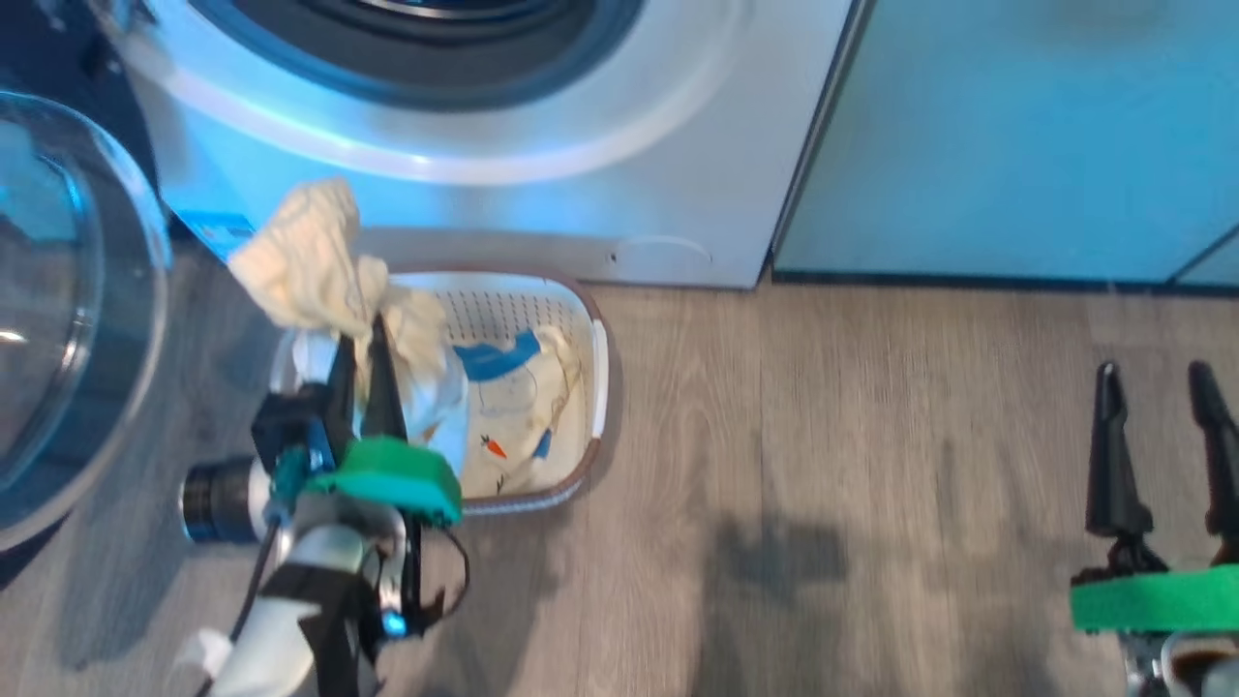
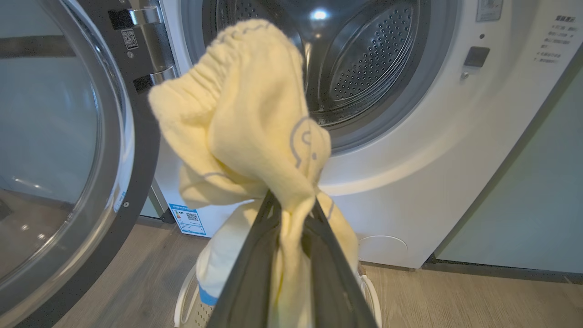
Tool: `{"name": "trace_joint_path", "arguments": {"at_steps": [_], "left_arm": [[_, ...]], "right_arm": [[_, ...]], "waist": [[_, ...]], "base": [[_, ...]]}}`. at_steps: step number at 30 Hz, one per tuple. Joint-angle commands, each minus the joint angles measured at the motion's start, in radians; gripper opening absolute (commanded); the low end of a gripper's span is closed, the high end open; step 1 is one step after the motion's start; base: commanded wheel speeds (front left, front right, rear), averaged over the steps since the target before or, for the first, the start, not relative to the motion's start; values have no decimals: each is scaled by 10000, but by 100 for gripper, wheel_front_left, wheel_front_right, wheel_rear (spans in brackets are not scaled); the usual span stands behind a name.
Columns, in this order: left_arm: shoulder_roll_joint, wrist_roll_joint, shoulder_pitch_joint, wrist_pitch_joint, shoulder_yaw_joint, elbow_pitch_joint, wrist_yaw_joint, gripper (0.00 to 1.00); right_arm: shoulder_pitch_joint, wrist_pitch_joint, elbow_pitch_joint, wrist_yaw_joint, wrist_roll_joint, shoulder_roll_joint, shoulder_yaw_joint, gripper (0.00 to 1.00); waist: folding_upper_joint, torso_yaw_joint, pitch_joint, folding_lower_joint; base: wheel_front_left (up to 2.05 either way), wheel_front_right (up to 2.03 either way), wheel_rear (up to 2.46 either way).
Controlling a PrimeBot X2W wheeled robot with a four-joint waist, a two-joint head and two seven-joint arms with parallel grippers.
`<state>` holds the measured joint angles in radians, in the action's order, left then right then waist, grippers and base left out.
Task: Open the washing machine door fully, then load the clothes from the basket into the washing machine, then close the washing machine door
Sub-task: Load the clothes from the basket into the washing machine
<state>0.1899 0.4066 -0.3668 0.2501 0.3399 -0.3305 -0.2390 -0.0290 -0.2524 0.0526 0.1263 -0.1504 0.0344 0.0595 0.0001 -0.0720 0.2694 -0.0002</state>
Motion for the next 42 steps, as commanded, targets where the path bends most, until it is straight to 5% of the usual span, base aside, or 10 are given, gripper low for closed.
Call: {"name": "trace_joint_path", "arguments": {"at_steps": [1,19,42], "left_arm": [[331,-109,11,6,-264,489,-161,0],[687,-32,2054,-736,80,2158,-624,0],[772,17,1907,-997,324,2361,-669,0]], "right_arm": [[31,-94,260,44,96,175,-205,100],[1269,223,388,44,329,163,-221,100],[1327,323,510,44,141,159,-273,100]], "waist": [[-1,139,-378,2],[-1,367,-2041,2],[-1,328,-1867,2]], "base": [[0,0,0],[0,0,0],[0,0,0]]}}
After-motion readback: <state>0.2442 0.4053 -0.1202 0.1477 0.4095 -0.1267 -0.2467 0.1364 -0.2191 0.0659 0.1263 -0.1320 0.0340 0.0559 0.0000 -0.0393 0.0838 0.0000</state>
